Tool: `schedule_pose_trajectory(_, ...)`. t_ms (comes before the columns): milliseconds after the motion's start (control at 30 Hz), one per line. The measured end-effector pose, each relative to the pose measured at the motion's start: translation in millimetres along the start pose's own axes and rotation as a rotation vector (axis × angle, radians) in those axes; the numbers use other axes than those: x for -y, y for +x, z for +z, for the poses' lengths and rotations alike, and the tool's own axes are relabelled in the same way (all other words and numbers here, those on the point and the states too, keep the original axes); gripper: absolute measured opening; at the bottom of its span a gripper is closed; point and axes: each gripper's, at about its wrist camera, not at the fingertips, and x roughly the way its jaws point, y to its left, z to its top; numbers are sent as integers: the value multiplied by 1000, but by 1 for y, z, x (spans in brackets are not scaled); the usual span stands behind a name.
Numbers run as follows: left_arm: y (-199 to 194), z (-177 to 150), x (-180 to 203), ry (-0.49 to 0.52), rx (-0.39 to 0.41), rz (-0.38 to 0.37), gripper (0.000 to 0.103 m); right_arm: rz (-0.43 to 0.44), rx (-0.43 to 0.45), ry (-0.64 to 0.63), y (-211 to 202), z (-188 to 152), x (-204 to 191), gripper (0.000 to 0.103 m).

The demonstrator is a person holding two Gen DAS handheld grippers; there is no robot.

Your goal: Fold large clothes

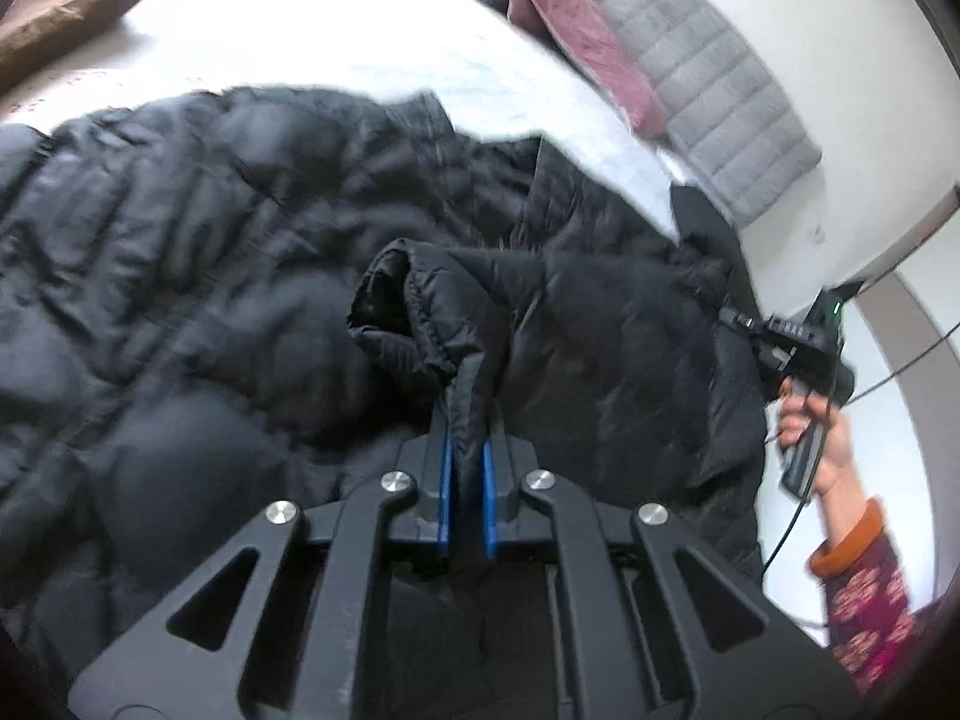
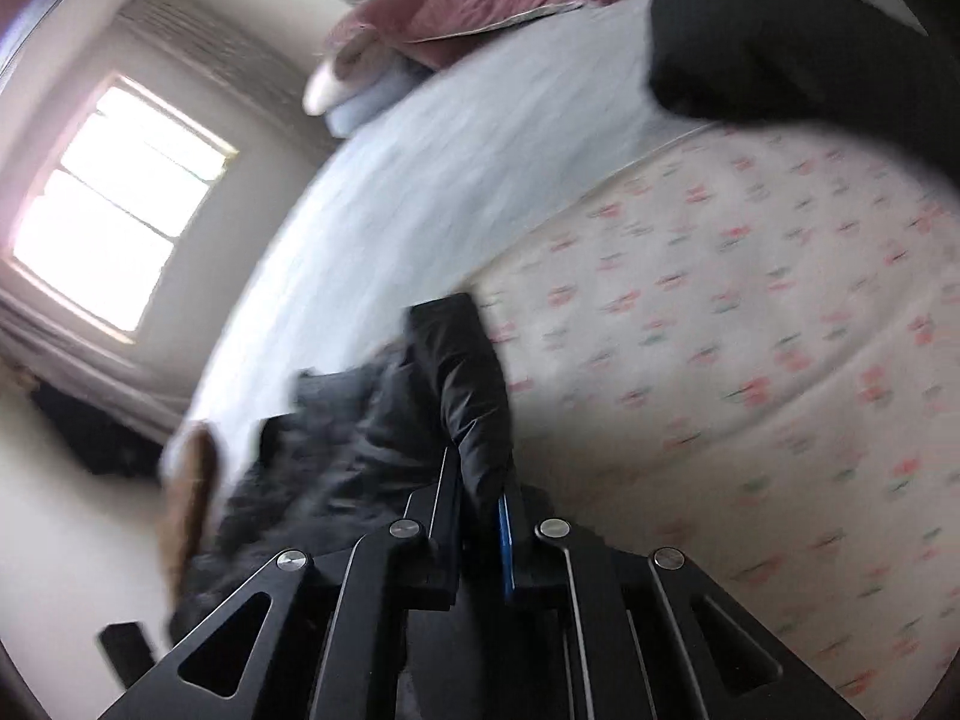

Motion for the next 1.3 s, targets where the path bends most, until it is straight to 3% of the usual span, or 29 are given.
schedule_pose_trajectory(100, 16, -6, 9, 56, -9, 123, 21, -126, 7, -31, -3, -4, 3, 26)
schedule_pose_trajectory(133, 14, -7, 11, 57, 2, 142, 24, -140, 15, -43, -8, -6, 3, 33)
schedule_pose_trajectory(200, 4, -6, 13, 68, 34, 175, 35, -124, 12, -81, -23, -14, -1, 60)
schedule_pose_trajectory(233, -3, -5, 14, 79, 59, 191, 43, -117, 23, -118, -33, -20, -6, 63)
schedule_pose_trajectory(333, -29, -1, 21, 121, 173, 215, 47, -128, 22, -289, -54, -47, -30, 65)
schedule_pose_trajectory(400, -41, 1, 26, 151, 213, 175, 47, -143, -2, -400, -63, -66, -43, 67)
schedule_pose_trajectory(500, -39, 1, 32, 199, 193, 80, 47, -194, -76, -524, -61, -102, -48, 67)
schedule_pose_trajectory(600, -14, -4, 30, 231, 97, 121, 47, -311, -118, -618, -48, -124, -41, 67)
schedule_pose_trajectory(667, 12, -10, 18, 235, -20, 174, 46, -358, -137, -580, -43, -124, -25, 67)
schedule_pose_trajectory(700, 17, -13, 15, 235, -40, 175, 46, -364, -151, -536, -42, -122, -15, 67)
schedule_pose_trajectory(800, 2, -14, 12, 229, -26, 182, 48, -370, -152, -456, -58, -118, -10, 69)
schedule_pose_trajectory(867, -14, -13, 11, 220, -21, 219, 67, -371, -126, -469, -76, -118, -21, 69)
schedule_pose_trajectory(967, -46, -18, 7, 210, 25, 244, 77, -352, -91, -460, -105, -120, -41, 71)
schedule_pose_trajectory(1167, -105, -24, -28, 124, 44, 329, 82, -261, -41, -433, -140, -130, -83, 78)
schedule_pose_trajectory(1300, -140, -26, -64, 75, 70, 420, 86, -287, -40, -520, -141, -140, -109, 78)
